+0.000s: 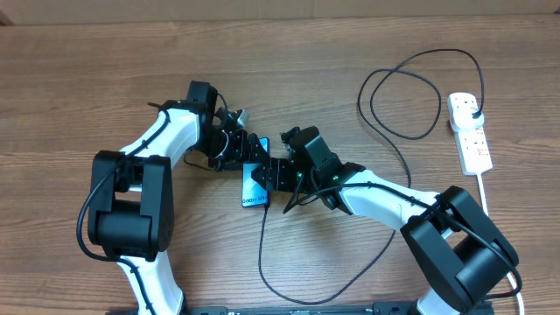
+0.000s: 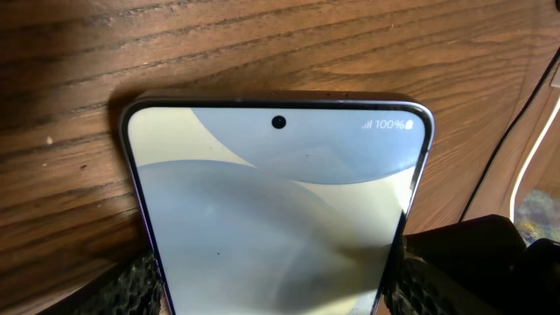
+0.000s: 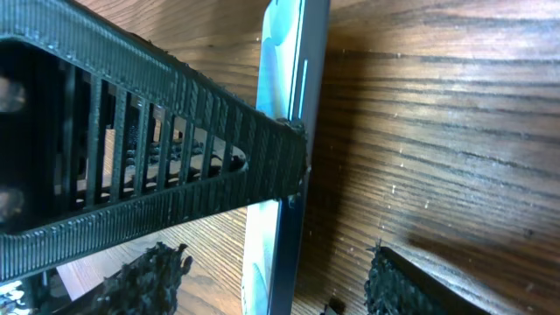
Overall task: Plug charger to phone and switch on socket
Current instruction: 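Close the right gripper on the phone's long side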
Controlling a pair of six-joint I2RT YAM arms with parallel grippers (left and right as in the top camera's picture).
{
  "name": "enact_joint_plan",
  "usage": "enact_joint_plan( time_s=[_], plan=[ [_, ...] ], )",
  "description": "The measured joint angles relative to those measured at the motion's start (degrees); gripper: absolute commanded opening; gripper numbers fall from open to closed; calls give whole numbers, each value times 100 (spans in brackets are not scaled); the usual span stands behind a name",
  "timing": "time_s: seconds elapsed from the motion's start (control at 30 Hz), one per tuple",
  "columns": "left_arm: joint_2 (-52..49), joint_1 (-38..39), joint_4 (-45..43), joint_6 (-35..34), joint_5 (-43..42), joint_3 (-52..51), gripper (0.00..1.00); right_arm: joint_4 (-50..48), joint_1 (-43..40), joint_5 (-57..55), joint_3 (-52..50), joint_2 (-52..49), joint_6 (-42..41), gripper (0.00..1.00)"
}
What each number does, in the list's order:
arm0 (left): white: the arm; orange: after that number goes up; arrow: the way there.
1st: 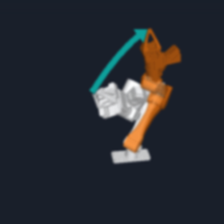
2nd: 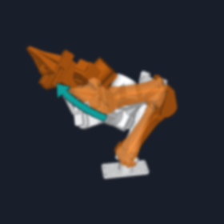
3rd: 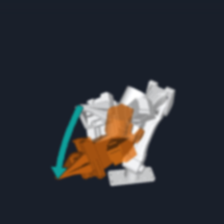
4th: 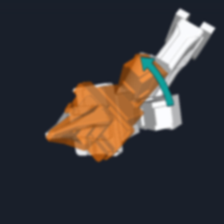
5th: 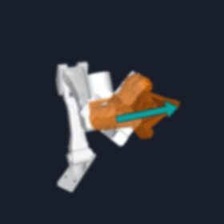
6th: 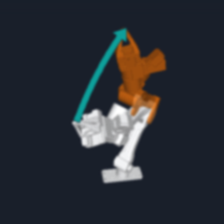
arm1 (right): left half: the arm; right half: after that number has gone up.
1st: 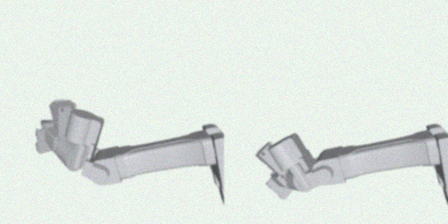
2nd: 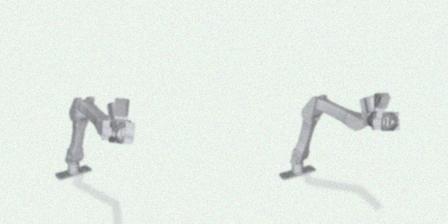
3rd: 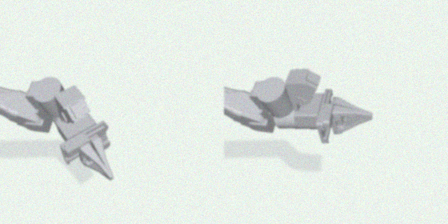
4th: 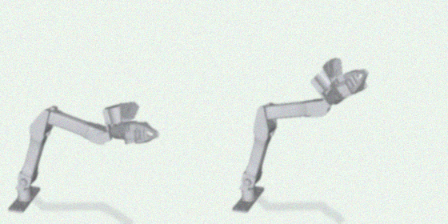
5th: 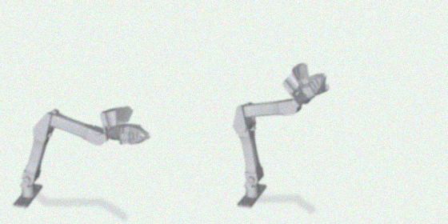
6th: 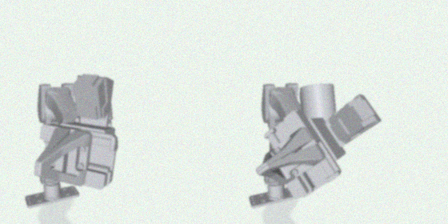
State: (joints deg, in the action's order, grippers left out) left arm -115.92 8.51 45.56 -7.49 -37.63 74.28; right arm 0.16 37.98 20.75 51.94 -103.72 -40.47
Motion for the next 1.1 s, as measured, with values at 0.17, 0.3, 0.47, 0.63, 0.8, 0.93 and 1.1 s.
enact_joint_plan(
  time_s=[0.17,0.3,0.47,0.63,0.8,0.93,1.1],
  plan=[
    [-2,0,0,2,-15,-2,61,-24,11,0,0,-7,-4,52],
    [-2,0,-7,7,-26,-4,61,-70,33,0,0,-96,-57,50],
    [-4,0,-15,22,-42,-7,62,-72,37,-4,0,-181,-131,46],
    [-9,0,-35,24,-74,-11,62,-79,37,2,0,-184,-149,42],
    [-13,0,-44,24,-96,-11,63,-81,37,70,0,-184,-149,38],
    [-15,0,-44,24,-101,-11,63,-96,37,118,0,-184,-155,37],
    [-39,0,-48,153,-227,-13,64,-197,37,138,0,-184,-157,37]
  ],
)
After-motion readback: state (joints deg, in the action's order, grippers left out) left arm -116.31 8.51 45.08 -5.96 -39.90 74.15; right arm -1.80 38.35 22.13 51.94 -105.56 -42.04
